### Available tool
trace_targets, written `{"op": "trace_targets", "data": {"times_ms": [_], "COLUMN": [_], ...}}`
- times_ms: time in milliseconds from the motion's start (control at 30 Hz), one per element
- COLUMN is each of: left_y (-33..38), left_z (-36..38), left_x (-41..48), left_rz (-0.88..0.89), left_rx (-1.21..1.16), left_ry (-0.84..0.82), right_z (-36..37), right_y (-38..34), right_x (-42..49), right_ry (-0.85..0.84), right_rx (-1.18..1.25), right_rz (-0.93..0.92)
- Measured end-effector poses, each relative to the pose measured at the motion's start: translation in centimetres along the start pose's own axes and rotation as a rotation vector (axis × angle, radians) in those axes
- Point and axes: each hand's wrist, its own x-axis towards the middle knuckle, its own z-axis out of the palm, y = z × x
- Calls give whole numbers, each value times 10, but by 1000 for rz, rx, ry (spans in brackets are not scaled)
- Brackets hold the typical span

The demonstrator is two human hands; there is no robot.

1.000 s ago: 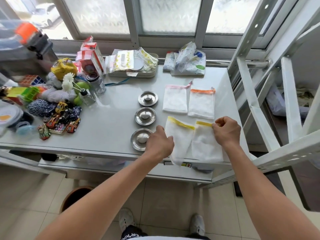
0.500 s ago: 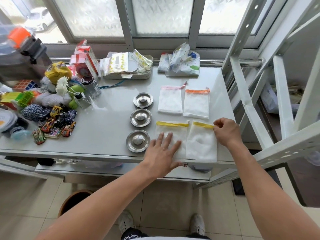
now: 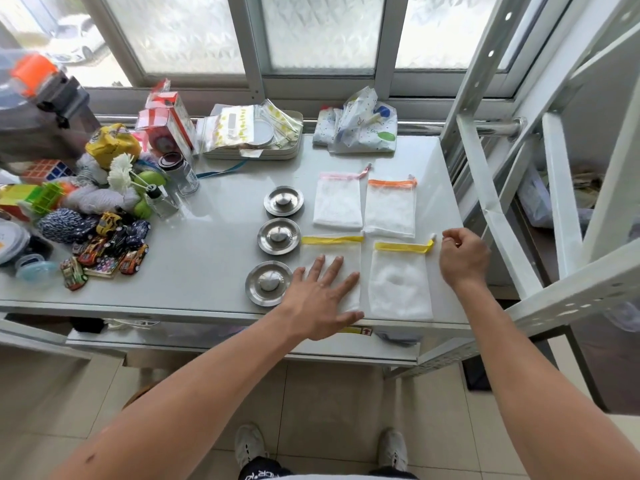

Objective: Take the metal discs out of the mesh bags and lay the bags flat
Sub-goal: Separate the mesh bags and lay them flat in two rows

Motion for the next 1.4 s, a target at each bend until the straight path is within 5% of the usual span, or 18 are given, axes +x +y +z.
{"op": "trace_targets", "data": {"times_ms": [133,333,567,733,867,1400], "left_y": [2,40,35,23,17,-15], "left_z": [-6,4,13,17,12,-4], "left_x": [1,4,2,0,1,8], "left_rz": [20,293,123,-28,4,137], "left_rx": [10,93,-28,-35,-54,-76], "left_ry": [55,176,201,109,126,80], "right_z": [0,4,4,25,41,42], "right_y": [7,8,-8,-35,-43,-40], "right_x": [2,7,7,9,14,24], "right_ry": [-97,-276,-101,-214,-300,-203], "right_rx": [-53,-340,-326,-401,-525,-531], "right_rz": [2,-146,-175,-378,-377,-351]}}
